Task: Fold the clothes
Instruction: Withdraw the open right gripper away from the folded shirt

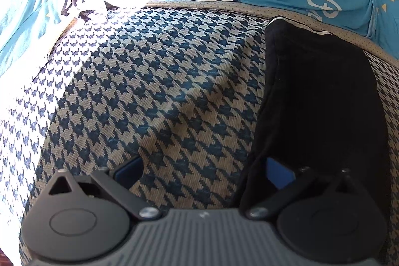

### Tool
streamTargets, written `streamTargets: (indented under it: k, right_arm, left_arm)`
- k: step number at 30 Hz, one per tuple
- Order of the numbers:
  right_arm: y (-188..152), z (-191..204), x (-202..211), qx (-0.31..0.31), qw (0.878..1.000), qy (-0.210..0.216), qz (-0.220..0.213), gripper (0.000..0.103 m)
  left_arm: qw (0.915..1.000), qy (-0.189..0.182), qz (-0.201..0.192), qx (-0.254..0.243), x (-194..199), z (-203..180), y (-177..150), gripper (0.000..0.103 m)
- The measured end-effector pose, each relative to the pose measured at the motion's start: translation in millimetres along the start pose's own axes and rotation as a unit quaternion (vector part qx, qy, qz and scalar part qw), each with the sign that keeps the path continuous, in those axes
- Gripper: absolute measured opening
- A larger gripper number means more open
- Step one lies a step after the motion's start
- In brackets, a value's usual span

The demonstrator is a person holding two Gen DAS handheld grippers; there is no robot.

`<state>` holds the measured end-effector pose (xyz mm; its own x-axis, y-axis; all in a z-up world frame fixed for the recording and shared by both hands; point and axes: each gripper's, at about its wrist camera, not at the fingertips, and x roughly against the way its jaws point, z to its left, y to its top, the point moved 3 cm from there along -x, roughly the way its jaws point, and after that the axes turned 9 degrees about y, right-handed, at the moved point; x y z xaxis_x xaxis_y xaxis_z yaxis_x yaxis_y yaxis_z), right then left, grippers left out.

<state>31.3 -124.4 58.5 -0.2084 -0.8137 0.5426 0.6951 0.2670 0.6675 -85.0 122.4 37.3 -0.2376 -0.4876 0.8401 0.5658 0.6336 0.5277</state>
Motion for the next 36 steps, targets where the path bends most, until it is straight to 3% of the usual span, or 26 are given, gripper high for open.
streamTargets:
  k: [8,23,32,33,36]
  right_arm:
    - [20.0,-24.6,-28.2,-0.024,1.000,-0.010,-0.008,0.067]
    - [49.5,-52.4,-74.0,-0.071,0.997,-0.004,-0.041,0.066]
    - [71.7,-57.0,-90.2,-0.082,0.994,-0.053,-0.051,0.067]
    - [74.1,-57.0,-90.7,-0.081,0.993,-0.064,-0.053,0.072]
    - [80.0,-52.3,-88.4,-0.060,0.990,-0.103,-0.080,0.103]
  left_arm:
    - [0.9995,-0.016,-0.017,0.020,8.4,1.1,6.3,0.103]
    - [0.9982,-0.031,0.027,0.045,0.0,-6.2,9.2,0.103]
    - [0.9979,-0.037,0.025,0.048,0.3,-10.2,12.9,0.103]
    - [0.9977,-0.039,0.026,0.049,0.2,-10.4,13.1,0.103]
    - [0.9976,-0.042,0.027,0.048,0.0,-11.7,12.7,0.103]
